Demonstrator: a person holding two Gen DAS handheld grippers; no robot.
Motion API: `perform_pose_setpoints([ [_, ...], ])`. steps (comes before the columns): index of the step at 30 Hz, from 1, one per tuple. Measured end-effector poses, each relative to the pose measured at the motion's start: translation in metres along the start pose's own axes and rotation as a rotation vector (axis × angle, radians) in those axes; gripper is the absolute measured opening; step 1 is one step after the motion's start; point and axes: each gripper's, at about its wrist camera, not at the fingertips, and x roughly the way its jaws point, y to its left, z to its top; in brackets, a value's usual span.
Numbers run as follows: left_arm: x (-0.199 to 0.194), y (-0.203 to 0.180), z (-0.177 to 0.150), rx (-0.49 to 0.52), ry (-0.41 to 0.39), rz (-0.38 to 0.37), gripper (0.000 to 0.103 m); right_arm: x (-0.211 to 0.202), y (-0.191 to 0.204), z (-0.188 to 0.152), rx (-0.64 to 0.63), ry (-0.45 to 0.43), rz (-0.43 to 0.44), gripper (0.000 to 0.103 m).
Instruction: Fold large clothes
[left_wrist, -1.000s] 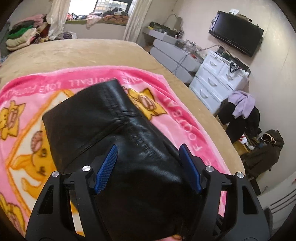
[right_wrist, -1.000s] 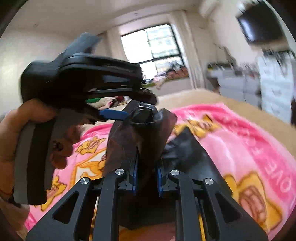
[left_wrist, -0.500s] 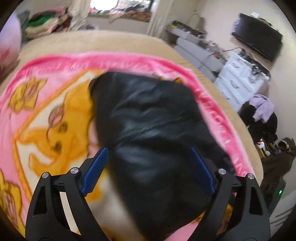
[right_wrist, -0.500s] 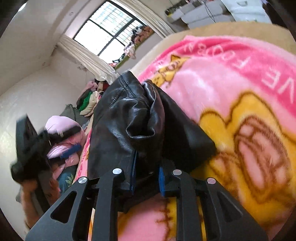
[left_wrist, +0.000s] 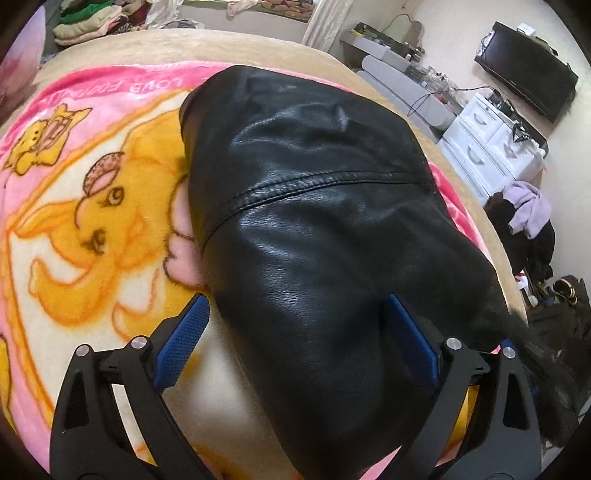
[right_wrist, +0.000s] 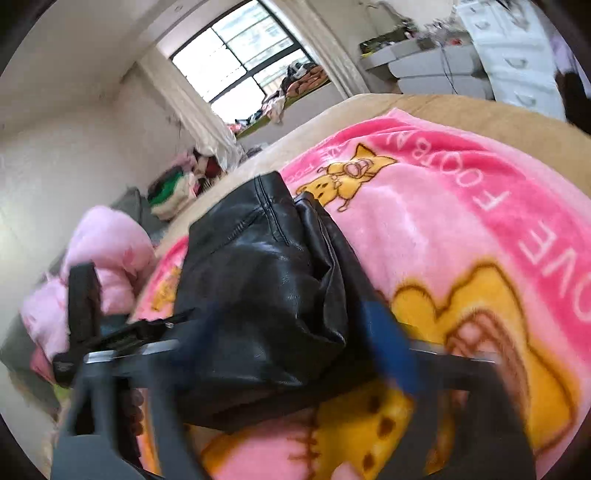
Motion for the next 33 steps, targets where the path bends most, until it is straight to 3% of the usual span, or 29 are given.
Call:
perform_pose_setpoints([
  [4, -0.002, -0.007, 0.000, 0.007, 0.005, -0.031, 0.093, -0.005, -0.017, 0.010, 0.075, -0.028, 0.050, 0.020],
  [7, 0.003, -0.016, -0.003, 0.045, 0.012, -0.018, 0.093, 0.003, -0.022, 0.012, 0.021, -0.010, -0.060, 0.023],
  [9, 0.009, -0.019, -0.005, 0.057, 0.022, -0.002, 0.093, 0.015, -0.035, 0.004, 0.047, 0.052, -0.075, 0.036],
  [11, 0.012, -0.018, -0.005, 0.042, 0.026, -0.013, 0.093, 0.019, -0.050, 0.002, 0.097, 0.093, -0.084, 0.081],
  [12, 0.013, -0.017, -0.005, 0.032, 0.025, -0.021, 0.093, 0.016, -0.058, 0.002, 0.135, 0.092, -0.080, 0.085],
  [15, 0.011, -0.012, -0.005, 0.026, 0.024, -0.027, 0.093, 0.018, -0.069, -0.001, 0.190, 0.128, 0.019, 0.079],
  [18, 0.013, -0.011, -0.006, 0.033, 0.035, -0.022, 0.093, 0.029, -0.071, -0.008, 0.210, 0.168, 0.049, 0.060],
  [19, 0.013, -0.010, -0.006, 0.031, 0.036, -0.024, 0.093, 0.029, -0.068, -0.009, 0.211, 0.163, 0.063, 0.048],
  [20, 0.012, -0.009, -0.005, 0.026, 0.037, -0.024, 0.093, 0.027, -0.065, -0.010, 0.209, 0.158, 0.097, 0.047],
  [24, 0.005, 0.001, 0.001, 0.037, 0.036, 0.006, 0.093, 0.024, -0.059, -0.024, 0.259, 0.170, 0.156, 0.047],
  [30, -0.003, 0.016, 0.006, 0.091, 0.029, 0.084, 0.094, 0.016, -0.010, -0.046, 0.162, 0.162, 0.087, 0.047],
  [31, -0.001, 0.017, 0.005, 0.091, 0.038, 0.079, 0.094, 0.015, -0.004, -0.048, 0.135, 0.153, 0.056, 0.048],
  [33, 0.002, 0.018, 0.003, 0.077, 0.046, 0.054, 0.095, 0.012, -0.001, -0.048, 0.101, 0.157, 0.002, 0.063],
])
